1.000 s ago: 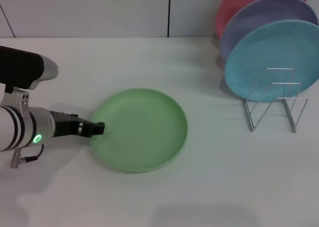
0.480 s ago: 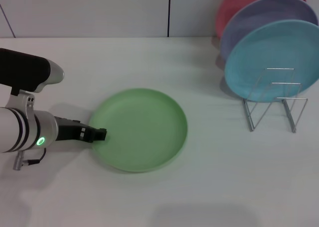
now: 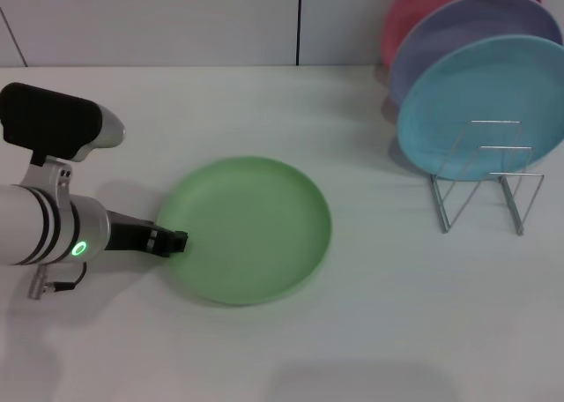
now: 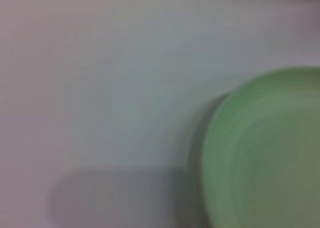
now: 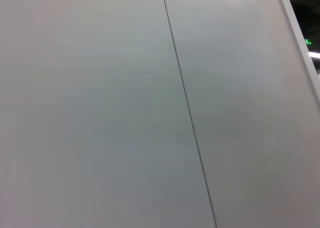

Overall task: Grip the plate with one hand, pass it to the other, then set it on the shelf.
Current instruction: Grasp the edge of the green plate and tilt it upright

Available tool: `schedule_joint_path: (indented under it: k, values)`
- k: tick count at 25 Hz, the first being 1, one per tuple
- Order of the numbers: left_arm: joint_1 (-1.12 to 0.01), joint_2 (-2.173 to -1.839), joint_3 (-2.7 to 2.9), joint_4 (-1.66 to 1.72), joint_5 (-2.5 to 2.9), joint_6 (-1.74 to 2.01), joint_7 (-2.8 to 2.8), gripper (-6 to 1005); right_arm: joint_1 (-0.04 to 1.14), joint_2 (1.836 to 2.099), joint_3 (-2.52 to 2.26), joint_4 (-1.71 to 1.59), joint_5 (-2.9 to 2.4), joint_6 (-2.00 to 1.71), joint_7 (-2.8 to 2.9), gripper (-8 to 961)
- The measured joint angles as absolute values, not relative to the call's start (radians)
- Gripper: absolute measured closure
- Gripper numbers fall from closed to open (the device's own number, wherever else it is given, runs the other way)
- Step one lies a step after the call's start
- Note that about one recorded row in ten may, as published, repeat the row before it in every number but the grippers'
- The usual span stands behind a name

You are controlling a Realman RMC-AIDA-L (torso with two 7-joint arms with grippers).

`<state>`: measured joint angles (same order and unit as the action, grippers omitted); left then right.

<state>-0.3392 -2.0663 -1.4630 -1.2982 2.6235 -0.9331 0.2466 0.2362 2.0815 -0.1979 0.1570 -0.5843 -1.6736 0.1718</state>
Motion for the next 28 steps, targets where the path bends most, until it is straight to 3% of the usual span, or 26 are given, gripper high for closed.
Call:
schedule_joint_path:
  k: [6,17,22,28]
  values:
    - [-0.368,-2.068,-1.461,-1.289,2.637,-0.955,0.239,607,0.237,2.082,-0.198,0.157,-0.596,-1.674,0.172,164]
    - [-0.379,-2.067,-1.453,-1.314,2.635,-0.956,0.245,763,0.238,2.082,-0.198,0.154,-0.598,-1.677,0.175,163]
    - [-0.382,-2.066,-1.449,-1.315,2.636,-0.959,0.247,910,0.239,2.082,-0.192,0.153,-0.598,-1.680,0.175,163]
    - [-0.383,-2.066,-1.446,-1.340,2.632,-0.959,0.253,957,0.239,2.082,-0.191,0.153,-0.598,-1.680,0.179,164]
